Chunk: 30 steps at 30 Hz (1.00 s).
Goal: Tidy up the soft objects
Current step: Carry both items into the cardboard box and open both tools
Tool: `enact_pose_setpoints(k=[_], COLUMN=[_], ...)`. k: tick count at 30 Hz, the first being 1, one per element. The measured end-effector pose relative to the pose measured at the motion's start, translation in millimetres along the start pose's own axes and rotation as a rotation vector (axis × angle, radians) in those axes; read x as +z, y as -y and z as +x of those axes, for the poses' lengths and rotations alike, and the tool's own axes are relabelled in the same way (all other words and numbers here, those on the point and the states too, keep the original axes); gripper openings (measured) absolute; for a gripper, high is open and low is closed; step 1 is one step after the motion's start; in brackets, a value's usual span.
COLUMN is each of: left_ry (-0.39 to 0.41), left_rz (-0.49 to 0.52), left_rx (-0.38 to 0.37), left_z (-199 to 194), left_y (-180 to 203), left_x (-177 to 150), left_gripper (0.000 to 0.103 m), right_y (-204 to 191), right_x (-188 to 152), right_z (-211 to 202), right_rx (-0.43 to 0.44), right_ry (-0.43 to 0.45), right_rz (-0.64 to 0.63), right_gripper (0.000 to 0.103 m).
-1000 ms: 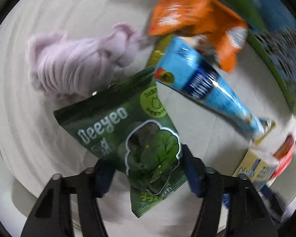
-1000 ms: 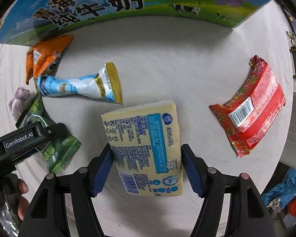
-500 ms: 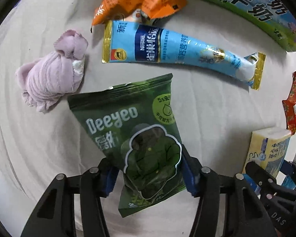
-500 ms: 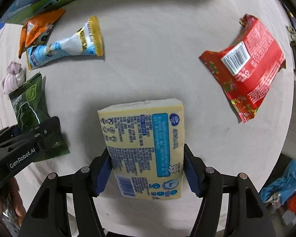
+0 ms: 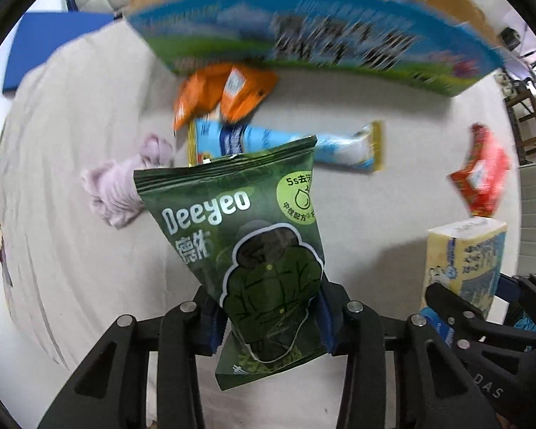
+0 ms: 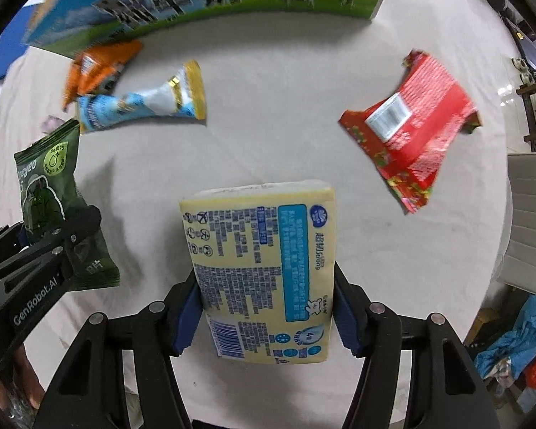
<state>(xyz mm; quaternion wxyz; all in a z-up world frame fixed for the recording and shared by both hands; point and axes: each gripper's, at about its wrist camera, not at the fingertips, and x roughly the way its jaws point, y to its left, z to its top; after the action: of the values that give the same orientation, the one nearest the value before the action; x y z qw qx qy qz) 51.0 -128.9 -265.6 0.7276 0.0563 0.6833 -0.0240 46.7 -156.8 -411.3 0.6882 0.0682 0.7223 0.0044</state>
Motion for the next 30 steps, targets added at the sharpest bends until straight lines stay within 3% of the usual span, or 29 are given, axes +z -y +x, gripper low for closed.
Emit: enact_pose_setpoints(k=[6, 13, 17, 23, 30], left_ry=[0.111, 0.223, 0.261, 0.269, 0.196], left_rz=[0.024, 0.077, 0.117, 0.161, 0.178], left_rx=[-0.053, -0.137, -0.159, -0.177, -0.197], left_z=[-89.1, -165.8, -175.9, -143.8, -107.3], left_y=[16.5, -8.8, -13.4, -13.1, -31.5], left_x=[-12.1, 37.8, 70.8, 143.8, 218.9], left_gripper=[0.037, 0.037, 0.037, 0.037, 0.037], right_y=[8.0, 19.5, 25.9, 23.3, 18.3], right_x=[-6.4, 21.2, 38.5, 90.6, 174.0], right_z=[-49.7, -142.0, -183.8, -223.6, -210.9], right_rx=[0.06, 0.125, 0.145, 0.123, 0.105], right_ry=[0.094, 0.231, 0.285, 0.353, 0.35], right_rz=[-0.001, 0.002, 0.006, 0.025, 0.067], right_gripper=[0.065, 0.065, 0.065, 0.065, 0.065])
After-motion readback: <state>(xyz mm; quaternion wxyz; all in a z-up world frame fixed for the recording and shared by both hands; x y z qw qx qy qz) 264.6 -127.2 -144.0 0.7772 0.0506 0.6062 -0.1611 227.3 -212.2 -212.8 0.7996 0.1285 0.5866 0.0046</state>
